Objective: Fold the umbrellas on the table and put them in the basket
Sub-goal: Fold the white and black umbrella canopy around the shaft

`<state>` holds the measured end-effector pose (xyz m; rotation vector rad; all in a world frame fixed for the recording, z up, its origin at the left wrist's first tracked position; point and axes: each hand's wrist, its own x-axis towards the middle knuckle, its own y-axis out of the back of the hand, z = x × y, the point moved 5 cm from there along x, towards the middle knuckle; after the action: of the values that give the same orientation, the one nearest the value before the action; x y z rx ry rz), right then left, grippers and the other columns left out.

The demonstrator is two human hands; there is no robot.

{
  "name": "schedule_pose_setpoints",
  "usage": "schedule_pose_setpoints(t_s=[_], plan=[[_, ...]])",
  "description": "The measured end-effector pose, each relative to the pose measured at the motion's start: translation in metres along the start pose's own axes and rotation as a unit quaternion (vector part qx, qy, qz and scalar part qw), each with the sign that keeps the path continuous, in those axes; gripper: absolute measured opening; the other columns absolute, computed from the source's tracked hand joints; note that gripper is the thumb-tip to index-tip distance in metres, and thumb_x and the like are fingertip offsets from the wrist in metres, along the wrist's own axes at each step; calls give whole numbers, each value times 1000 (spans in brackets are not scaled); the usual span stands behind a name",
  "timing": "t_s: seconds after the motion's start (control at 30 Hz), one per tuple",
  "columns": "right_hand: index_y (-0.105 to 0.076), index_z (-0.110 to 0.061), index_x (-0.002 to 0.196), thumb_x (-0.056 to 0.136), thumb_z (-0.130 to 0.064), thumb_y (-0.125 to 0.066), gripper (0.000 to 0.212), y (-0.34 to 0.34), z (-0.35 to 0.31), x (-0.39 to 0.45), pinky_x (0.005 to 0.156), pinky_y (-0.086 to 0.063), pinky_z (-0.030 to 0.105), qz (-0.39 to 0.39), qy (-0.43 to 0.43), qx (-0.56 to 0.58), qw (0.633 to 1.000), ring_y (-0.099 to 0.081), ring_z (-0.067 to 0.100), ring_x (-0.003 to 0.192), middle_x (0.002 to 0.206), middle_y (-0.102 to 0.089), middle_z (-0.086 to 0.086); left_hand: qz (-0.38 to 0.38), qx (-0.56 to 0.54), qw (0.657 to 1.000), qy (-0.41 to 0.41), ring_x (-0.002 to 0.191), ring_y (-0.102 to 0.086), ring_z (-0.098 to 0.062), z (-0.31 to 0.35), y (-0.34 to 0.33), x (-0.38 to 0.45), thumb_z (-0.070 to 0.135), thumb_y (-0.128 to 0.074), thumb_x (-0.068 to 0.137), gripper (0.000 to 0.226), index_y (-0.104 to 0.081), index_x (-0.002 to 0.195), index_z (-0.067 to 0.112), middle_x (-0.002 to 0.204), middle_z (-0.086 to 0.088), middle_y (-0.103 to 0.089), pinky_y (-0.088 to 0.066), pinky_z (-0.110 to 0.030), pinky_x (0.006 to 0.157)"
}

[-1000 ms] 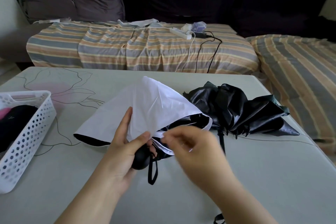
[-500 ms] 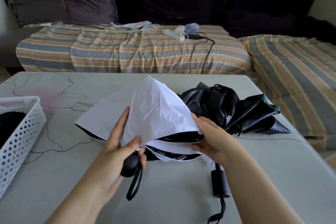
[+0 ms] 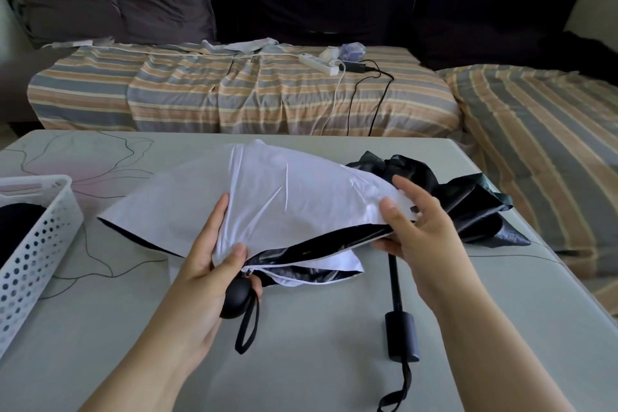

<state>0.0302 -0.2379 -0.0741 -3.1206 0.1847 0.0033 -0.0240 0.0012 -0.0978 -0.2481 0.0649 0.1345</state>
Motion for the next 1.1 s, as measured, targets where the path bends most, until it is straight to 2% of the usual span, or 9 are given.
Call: schedule_pose_setpoints(t_s=[0.1, 0.2, 0.33, 0.43, 0.53, 0.7, 0.8, 0.93, 1.1], plan=[[-59, -32, 121, 94, -13, -59, 33, -2, 5, -1, 73, -57, 27, -4, -18, 26, 999, -72, 16, 79, 96, -73, 8, 8, -9, 1000, -4, 55, -50, -21, 0, 0, 0, 9, -48, 95, 57, -53, 115, 61, 65, 3, -60, -47, -29, 65], [-56, -31, 121, 98, -15, -52, 29, 5, 2, -1, 63, -55, 21, 36, -30, -26, 999, -69, 12, 67, 74, -73, -1, 11, 6, 1000, -13, 62, -58, -14, -1, 0, 1, 9, -50, 95, 57, -53, 115, 62, 108, -4, -67, -52, -21, 65], [-58, -26, 90, 89, -26, -63, 5, 1, -23, -22, 52, -39, 12, 105, 121, -257, 953, -49, 11, 47, 47, -54, -3, 10, 21, 999, -22, 119, -56, -35, -4, 0, 4, 12, -51, 96, 59, -49, 117, 67, 149, -3, -42, -39, -44, 107], [-60, -23, 74, 83, -22, -67, 12, -54, -33, -46, 56, -41, 16, -60, 194, -287, 936, -51, 7, 60, 65, -58, -9, 23, 28, 999, -33, 135, -40, -31, -4, -5, 4, 14, -53, 95, 60, -47, 116, 69, 147, 8, -45, -34, -48, 111], [-66, -20, 81, 87, -17, -65, 7, -91, -12, -53, 67, -46, 21, -178, 206, -357, 893, -56, 9, 79, 75, -64, -8, 16, 34, 999, -38, 131, -47, -19, -5, -14, 2, 17, -54, 95, 62, -42, 118, 73, 141, 25, -45, -36, -47, 110], [-68, -16, 78, 85, -12, -68, 8, -93, -4, -48, 68, -45, 14, -179, 142, -280, 932, -57, 5, 78, 70, -65, -8, 1, 43, 998, -54, 127, -50, -10, -6, -17, 0, 20, -52, 96, 62, -37, 119, 75, 134, 37, -45, -39, -31, 107], [-65, -13, 77, 85, -10, -65, 9, -96, -5, -51, 70, -43, 17, -180, 177, -317, 914, -53, 5, 84, 68, -59, -10, -14, 49, 997, -55, 94, -65, 6, -6, -17, 0, 16, -53, 95, 62, -35, 121, 69, 107, 45, -57, -48, -7, 72], [-60, -12, 80, 87, -6, -57, 9, -102, -3, -54, 68, -46, 23, -188, 188, -326, 907, -54, 9, 84, 73, -62, -7, -20, 72, 996, -53, 99, -64, 4, -4, -13, 0, 16, -59, 92, 67, -32, 119, 71, 116, 41, -55, -49, -8, 67], [-66, -27, 79, 86, -15, -64, 15, -81, -20, -49, 73, -49, 16, -205, 167, -275, 924, -63, 2, 78, 75, -69, -14, -37, 86, 995, -33, 59, -60, -11, -4, -6, -1, 2, -56, 91, 75, -37, 120, 68, 92, 8, -70, -48, -15, 56]])
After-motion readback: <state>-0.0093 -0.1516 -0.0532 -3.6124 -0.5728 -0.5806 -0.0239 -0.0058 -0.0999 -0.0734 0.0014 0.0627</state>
